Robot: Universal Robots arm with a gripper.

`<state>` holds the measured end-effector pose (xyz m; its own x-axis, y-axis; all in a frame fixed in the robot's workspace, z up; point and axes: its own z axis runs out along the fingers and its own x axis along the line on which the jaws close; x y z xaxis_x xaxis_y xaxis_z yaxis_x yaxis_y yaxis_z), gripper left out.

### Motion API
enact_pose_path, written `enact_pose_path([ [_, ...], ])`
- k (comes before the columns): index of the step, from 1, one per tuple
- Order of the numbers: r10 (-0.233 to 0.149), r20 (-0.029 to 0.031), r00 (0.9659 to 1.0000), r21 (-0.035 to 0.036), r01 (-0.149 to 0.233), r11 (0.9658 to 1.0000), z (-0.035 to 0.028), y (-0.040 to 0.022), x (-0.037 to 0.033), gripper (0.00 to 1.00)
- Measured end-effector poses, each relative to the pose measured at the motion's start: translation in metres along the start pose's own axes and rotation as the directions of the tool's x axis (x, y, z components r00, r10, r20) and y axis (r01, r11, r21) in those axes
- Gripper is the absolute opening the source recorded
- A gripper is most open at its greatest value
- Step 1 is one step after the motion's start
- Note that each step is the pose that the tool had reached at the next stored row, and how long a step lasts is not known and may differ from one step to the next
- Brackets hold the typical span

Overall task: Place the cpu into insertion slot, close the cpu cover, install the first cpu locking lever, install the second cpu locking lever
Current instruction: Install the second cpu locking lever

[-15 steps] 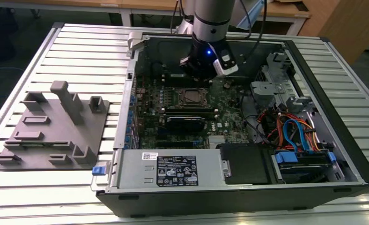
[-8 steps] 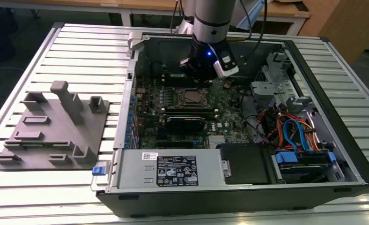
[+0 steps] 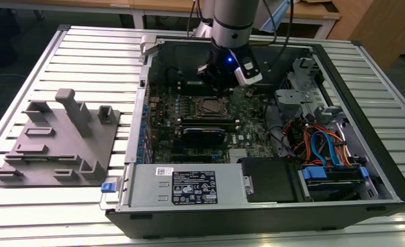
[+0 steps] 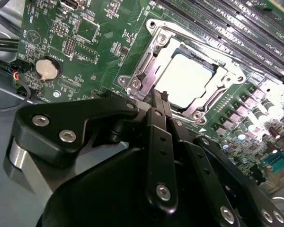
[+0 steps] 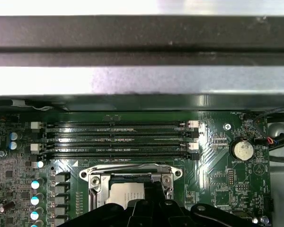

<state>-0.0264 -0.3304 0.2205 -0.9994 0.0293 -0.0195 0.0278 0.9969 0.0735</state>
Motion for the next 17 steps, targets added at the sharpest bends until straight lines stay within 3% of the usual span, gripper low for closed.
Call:
enact_pose_path([
  [10,0.0,0.0,1.0,0.0022,0.0,1.0,-0.0008,-0.0067,-0.0001,0.1],
  [17,0.0,0.0,1.0,0.0022,0.0,1.0,-0.0079,-0.0062,-0.0003,0.1],
])
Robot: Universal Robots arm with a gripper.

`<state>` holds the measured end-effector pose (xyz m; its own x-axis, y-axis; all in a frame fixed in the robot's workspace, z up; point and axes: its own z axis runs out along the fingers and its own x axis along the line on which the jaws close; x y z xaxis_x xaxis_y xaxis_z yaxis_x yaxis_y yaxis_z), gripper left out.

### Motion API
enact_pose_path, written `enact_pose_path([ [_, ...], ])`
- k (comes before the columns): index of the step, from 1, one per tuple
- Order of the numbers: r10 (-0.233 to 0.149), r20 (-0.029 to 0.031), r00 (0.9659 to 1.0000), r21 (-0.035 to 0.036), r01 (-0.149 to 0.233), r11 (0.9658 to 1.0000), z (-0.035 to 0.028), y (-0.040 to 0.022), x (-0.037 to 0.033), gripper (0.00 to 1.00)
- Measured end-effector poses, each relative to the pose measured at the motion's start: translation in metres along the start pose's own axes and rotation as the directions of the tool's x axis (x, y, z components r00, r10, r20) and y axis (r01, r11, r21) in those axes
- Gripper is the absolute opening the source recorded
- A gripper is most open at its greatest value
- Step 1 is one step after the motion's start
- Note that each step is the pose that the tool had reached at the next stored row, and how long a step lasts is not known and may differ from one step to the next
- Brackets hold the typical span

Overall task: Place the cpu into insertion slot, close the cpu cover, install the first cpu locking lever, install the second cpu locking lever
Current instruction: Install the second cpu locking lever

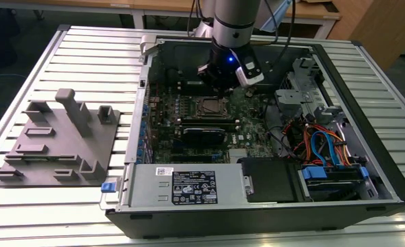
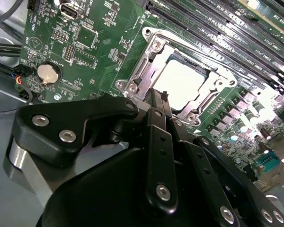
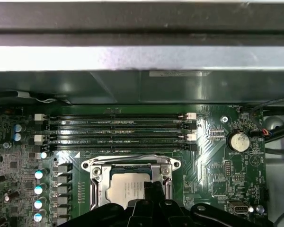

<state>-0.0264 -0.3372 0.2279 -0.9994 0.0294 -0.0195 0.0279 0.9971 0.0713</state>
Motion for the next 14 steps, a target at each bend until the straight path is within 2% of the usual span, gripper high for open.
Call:
enact_pose_path([
  [3,0.0,0.0002,1.0,0.0032,0.0,1.0,-0.0019,0.0002,-0.0001,0.1],
  [6,0.0,0.0007,1.0,0.0184,0.0,0.9998,-0.0022,0.0002,-0.0001,0.1],
  [7,-0.001,0.0007,1.0,0.0206,0.001,0.9998,-0.0022,0.0,-0.0001,0.1],
  [14,-0.001,0.0007,1.0,0.0221,0.001,0.9998,-0.0026,-0.0055,-0.0002,0.1],
])
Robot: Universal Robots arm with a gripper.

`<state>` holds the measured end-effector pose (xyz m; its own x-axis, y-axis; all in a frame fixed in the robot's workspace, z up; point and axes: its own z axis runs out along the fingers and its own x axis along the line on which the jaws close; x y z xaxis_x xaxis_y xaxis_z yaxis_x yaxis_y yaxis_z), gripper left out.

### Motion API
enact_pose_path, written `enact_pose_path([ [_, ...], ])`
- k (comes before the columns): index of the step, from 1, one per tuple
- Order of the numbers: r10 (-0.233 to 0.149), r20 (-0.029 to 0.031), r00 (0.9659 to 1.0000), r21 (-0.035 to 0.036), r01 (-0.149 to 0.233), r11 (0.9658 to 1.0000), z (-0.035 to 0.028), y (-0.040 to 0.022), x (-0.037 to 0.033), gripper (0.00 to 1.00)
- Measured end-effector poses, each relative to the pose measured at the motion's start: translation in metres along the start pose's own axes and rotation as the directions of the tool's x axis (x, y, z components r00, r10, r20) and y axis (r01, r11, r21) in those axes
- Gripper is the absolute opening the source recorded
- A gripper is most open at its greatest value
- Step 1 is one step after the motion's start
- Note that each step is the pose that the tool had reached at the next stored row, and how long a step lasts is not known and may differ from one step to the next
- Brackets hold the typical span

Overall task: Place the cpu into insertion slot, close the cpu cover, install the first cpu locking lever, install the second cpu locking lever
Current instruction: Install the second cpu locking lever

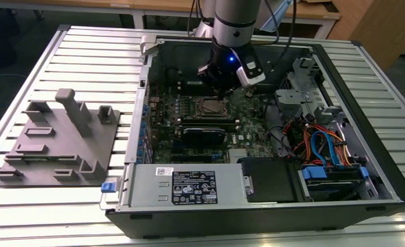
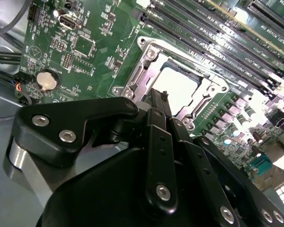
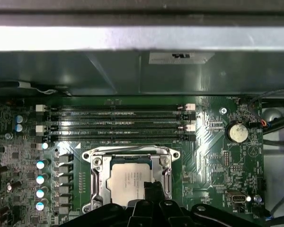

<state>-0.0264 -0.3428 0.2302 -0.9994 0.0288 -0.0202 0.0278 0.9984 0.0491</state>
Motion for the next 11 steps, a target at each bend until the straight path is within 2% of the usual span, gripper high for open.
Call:
enact_pose_path([
  [11,0.0,0.0001,1.0,0.0007,0.0,1.0,-0.0002,-0.0058,-0.0002,0.1],
])
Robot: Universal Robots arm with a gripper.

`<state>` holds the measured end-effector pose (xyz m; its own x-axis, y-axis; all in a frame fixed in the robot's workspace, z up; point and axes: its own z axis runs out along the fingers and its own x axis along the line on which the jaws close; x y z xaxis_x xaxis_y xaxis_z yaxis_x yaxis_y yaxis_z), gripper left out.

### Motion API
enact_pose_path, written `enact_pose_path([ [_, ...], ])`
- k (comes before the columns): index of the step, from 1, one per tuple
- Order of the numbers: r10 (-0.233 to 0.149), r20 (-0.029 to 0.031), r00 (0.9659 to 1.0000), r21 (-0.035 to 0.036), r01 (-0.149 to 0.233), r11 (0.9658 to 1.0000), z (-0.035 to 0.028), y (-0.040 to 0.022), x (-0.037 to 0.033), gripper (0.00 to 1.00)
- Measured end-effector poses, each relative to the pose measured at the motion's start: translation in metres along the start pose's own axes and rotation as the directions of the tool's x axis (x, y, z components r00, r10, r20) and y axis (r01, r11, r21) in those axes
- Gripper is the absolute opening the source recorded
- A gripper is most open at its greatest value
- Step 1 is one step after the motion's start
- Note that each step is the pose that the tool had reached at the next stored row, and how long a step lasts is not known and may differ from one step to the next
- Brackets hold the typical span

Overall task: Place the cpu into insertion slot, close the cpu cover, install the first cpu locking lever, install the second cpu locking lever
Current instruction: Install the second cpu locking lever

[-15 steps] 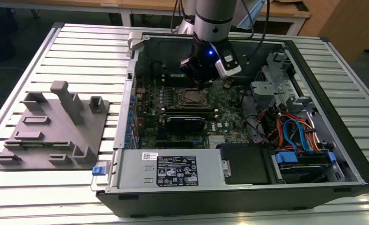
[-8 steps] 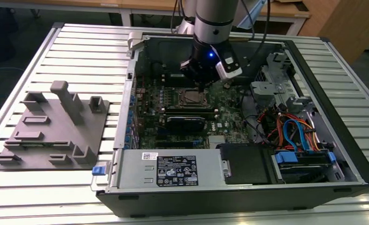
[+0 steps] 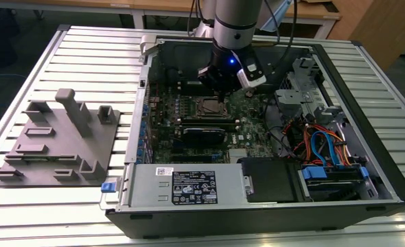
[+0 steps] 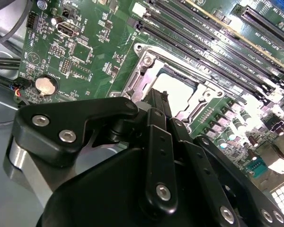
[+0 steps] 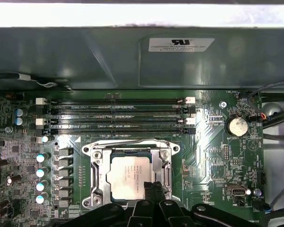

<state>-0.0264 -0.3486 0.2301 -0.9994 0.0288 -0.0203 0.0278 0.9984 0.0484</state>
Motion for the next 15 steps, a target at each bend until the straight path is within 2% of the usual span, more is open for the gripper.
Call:
enact_pose_path([
  [15,0.0,0.0001,1.0,0.0062,0.0,1.0,-0.0001,-0.0022,-0.0001,0.1],
])
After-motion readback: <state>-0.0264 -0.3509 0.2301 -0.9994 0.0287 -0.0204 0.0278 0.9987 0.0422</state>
